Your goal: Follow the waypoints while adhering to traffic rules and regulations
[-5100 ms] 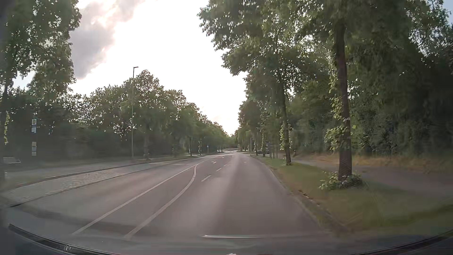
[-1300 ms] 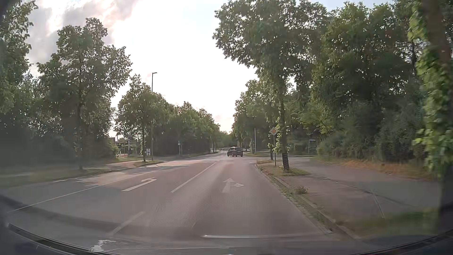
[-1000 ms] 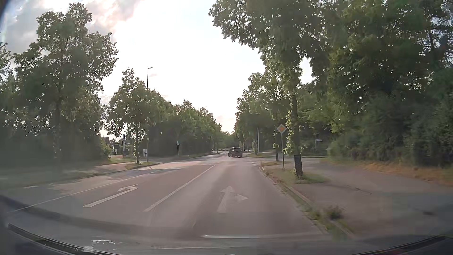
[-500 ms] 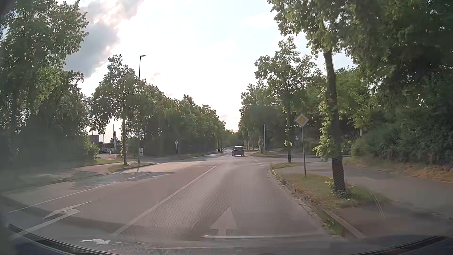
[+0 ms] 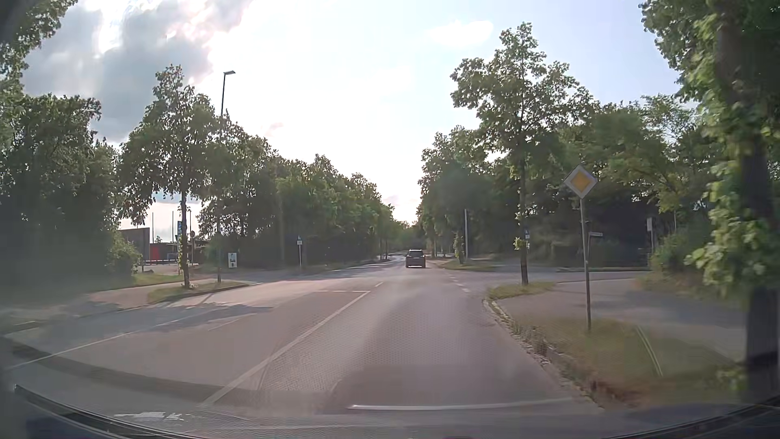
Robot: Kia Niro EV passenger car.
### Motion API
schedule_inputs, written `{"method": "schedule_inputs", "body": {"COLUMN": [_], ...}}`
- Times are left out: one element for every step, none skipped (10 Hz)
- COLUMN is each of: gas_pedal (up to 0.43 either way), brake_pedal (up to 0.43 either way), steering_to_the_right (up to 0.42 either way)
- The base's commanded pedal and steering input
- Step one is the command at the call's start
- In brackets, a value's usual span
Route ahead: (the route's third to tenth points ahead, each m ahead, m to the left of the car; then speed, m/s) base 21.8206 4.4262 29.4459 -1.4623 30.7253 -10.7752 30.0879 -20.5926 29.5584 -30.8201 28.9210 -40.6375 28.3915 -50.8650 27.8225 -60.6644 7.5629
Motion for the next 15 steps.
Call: {"method": "schedule_inputs", "body": {"gas_pedal": [0.0, 0.0, 0.0, 0.0, 0.0, 0.0, 0.0, 0.0, 0.0, 0.0, 0.0, 0.0, 0.0, 0.0, 0.0], "brake_pedal": [0.232, 0.232, 0.232, 0.226, 0.22, 0.226, 0.226, 0.226, 0.226, 0.226, 0.226, 0.232, 0.232, 0.244, 0.256], "steering_to_the_right": [-0.007, -0.007, -0.006, -0.005, -0.005, -0.005, -0.005, -0.005, -0.003, -0.002, 0.002, 0.006, 0.009, 0.013, 0.02]}}
